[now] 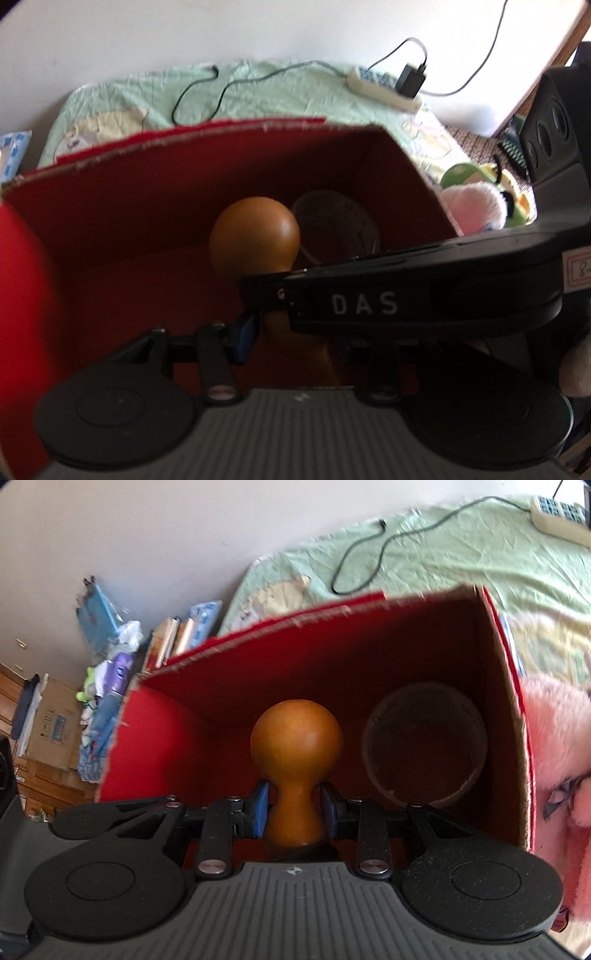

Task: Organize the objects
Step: 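Carry the gourd with the right gripper down into the red box, then open the right gripper to set the gourd upright in the box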

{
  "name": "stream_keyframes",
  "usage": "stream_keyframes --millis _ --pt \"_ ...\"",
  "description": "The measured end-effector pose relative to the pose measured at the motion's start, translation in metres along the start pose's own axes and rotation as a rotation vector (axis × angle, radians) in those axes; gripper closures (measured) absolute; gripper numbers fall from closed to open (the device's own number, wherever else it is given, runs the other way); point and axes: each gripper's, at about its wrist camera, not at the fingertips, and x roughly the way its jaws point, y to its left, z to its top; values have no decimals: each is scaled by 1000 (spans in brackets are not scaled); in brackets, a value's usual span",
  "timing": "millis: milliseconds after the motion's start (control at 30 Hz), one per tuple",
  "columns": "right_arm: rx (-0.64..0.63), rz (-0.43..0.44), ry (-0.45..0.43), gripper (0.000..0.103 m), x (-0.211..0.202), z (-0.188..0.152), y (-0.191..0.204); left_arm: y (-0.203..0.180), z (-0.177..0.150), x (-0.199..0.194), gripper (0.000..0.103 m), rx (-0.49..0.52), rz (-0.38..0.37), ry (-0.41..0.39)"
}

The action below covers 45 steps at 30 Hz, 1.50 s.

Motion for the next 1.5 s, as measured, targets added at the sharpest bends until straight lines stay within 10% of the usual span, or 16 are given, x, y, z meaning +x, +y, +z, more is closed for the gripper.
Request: stream_keyframes --millis 167,967,1500 --pt "16 -46 17 70 2 1 0 -1 1 8 43 -7 46 25" --pt "40 -134 28 74 -1 1 -1 3 5 10 38 -44 139 37" --pt "15 -158 -57 73 -39 -21 6 -17 -13 -42 32 -66 348 -58"
